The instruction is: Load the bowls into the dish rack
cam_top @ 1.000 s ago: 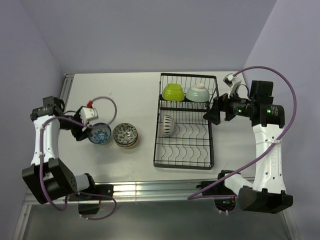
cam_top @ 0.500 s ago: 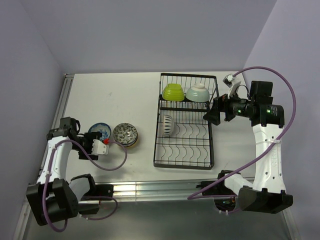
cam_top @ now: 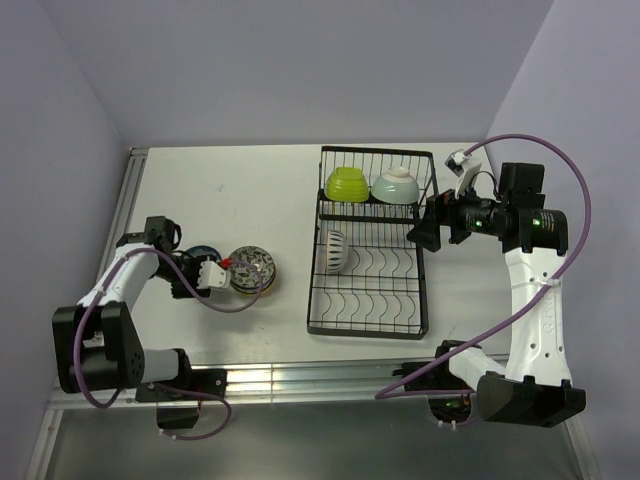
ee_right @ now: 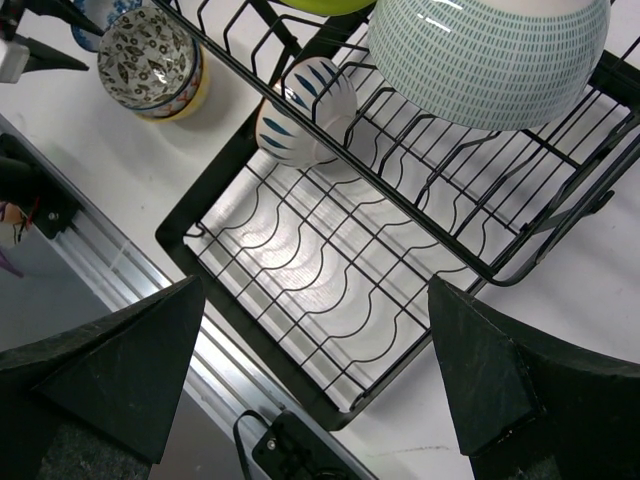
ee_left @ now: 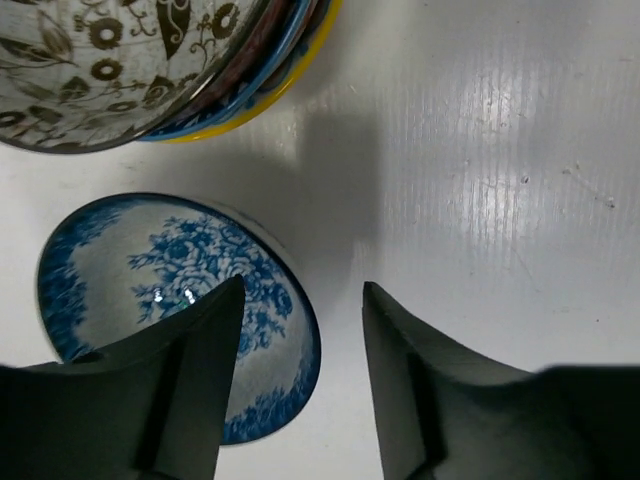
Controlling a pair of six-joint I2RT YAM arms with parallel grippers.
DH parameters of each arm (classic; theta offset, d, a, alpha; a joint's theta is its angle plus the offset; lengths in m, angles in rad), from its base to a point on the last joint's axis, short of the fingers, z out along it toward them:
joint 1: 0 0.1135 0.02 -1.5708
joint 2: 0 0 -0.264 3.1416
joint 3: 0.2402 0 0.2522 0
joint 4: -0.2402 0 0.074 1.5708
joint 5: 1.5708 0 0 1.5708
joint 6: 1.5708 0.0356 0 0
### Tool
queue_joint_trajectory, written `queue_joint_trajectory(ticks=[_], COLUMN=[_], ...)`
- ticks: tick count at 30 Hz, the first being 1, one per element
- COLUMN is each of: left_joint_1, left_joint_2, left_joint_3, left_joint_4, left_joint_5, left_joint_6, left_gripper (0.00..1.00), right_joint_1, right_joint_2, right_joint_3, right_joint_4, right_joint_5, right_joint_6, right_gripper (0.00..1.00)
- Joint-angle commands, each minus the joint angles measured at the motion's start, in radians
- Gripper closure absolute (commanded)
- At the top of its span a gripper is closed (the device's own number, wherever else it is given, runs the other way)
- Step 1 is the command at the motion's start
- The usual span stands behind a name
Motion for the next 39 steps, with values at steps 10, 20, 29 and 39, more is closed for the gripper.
queue_joint_trajectory(ticks=[10, 20, 29, 39], left_joint_1=[-0.033, -0.030, -0.012, -0.186], left_joint_2=[0.175, 0.029, 0.031, -0.200], left_joint_3=[0.080, 0.158, 0.458, 0.104], left_joint_4=[0.044, 0.119, 0.166, 0.923], left_joint_5=[-0.067, 0.095, 0.465, 0.720], left_joint_6=[-0.190, -0.525, -1.053, -1.709], left_gripper=[0.71, 1.00, 1.00, 1.00], right_joint_1=[-0.007, -0.006, -0.009, -0.007], right_joint_2=[-0.008, -0.016, -0.020, -0.039], right_joint_3=[0.019, 0.024, 0.035, 0.021], right_joint_4=[-0.012, -0.017, -0.023, -0.017], right_joint_5=[0.003, 0.010, 0.010, 0.021], right_joint_6=[-0.005, -0.016, -0.024, -0.024], right_gripper=[0.01, 0.01, 0.01, 0.01])
